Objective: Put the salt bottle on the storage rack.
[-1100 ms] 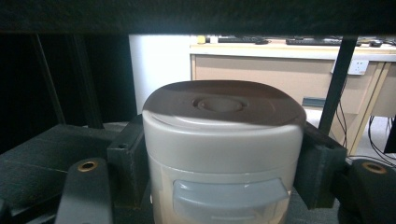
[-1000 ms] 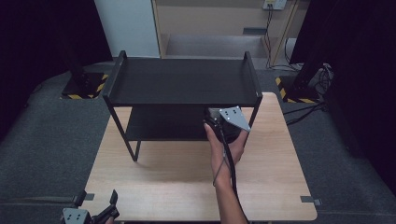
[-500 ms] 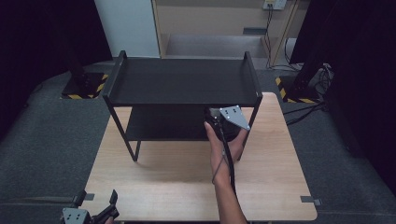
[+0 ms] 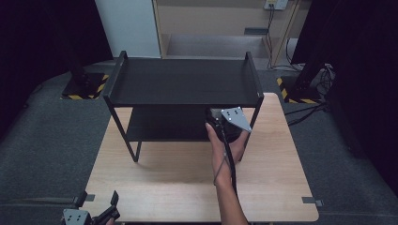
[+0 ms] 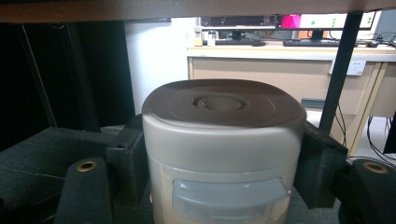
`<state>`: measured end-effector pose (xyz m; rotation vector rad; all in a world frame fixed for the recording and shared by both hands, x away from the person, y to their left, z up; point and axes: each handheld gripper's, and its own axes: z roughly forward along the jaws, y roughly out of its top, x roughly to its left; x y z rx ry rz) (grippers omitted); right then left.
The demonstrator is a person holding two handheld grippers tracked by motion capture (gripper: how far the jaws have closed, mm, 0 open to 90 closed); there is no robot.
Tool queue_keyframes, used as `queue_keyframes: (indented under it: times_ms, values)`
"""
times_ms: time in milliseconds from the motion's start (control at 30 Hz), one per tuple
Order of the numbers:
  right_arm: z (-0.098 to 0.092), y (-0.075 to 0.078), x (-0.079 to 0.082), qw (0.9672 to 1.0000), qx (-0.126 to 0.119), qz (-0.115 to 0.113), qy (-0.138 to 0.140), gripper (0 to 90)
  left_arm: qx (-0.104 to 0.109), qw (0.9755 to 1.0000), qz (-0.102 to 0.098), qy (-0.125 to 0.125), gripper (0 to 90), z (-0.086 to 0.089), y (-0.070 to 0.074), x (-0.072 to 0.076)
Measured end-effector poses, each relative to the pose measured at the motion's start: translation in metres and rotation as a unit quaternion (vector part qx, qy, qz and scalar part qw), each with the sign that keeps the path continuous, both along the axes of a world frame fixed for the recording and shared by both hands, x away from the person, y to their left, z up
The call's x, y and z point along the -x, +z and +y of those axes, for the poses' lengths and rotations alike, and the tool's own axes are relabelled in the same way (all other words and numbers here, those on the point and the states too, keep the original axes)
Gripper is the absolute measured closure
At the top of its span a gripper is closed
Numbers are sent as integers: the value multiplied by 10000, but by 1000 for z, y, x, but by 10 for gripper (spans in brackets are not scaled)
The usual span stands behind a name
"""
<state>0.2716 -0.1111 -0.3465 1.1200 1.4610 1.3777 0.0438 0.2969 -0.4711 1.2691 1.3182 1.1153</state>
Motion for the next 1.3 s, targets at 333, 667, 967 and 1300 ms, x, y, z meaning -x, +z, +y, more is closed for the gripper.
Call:
queue_keyframes:
  times_ms: [333, 667, 967, 1300]
  values:
    - [0, -4, 1, 10000, -22, -59, -10, 314, 1, 10000, 1, -5, 28, 1, 0, 1]
    - [1, -10, 2, 9998, -159, -123, -85, 139, -12, 10000, 23, -40, 28, 0, 1, 0]
    - [2, -14, 8, 9993, -173, -314, -103, 51, -18, 10000, 22, -47, 28, 0, 1, 0]
    - [-1, -17, 18, 9992, -148, -380, -49, 33, -29, 10000, 18, -57, 28, -1, 2, 0]
